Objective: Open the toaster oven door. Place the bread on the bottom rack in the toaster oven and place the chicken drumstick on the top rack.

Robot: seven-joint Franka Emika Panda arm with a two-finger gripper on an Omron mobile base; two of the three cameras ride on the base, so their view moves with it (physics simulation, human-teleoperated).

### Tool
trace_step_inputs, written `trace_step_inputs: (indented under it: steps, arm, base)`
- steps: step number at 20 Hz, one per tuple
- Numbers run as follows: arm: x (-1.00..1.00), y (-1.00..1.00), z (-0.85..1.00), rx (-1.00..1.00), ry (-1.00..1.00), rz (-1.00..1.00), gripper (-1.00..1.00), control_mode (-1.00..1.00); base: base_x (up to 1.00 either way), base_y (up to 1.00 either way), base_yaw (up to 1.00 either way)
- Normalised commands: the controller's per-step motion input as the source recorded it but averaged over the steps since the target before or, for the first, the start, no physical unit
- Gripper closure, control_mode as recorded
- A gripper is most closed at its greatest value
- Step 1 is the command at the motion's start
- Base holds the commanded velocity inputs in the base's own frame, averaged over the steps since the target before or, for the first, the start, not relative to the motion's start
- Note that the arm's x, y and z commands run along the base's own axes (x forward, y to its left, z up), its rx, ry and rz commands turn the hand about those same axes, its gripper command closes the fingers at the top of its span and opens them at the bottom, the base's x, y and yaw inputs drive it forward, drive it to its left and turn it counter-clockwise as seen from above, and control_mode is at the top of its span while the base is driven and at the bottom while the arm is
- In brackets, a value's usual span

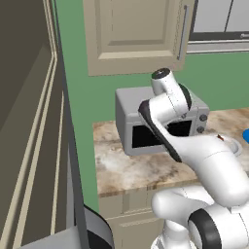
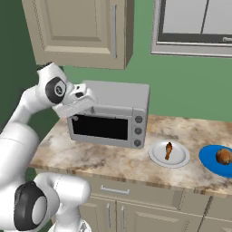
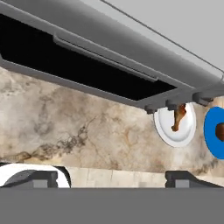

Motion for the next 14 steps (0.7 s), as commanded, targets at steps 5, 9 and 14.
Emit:
trace_step_inputs:
  steps: [5, 9, 14]
  arm:
    - [0.0, -0.17, -0.74, -0.56, 0.0, 0.02, -1.0, -1.0]
    - [-0.01, 0.01, -0.06, -0.08, 0.0, 0.0, -1.0, -1.0]
    - [0.0, 0.0, -0.08, -0.03, 0.0, 0.0, -1.0, -1.0]
  base:
    - [0.0, 0.0, 0.0]
    - [0.0, 0.0, 0.0]
    - [0.0, 0.0, 0.0]
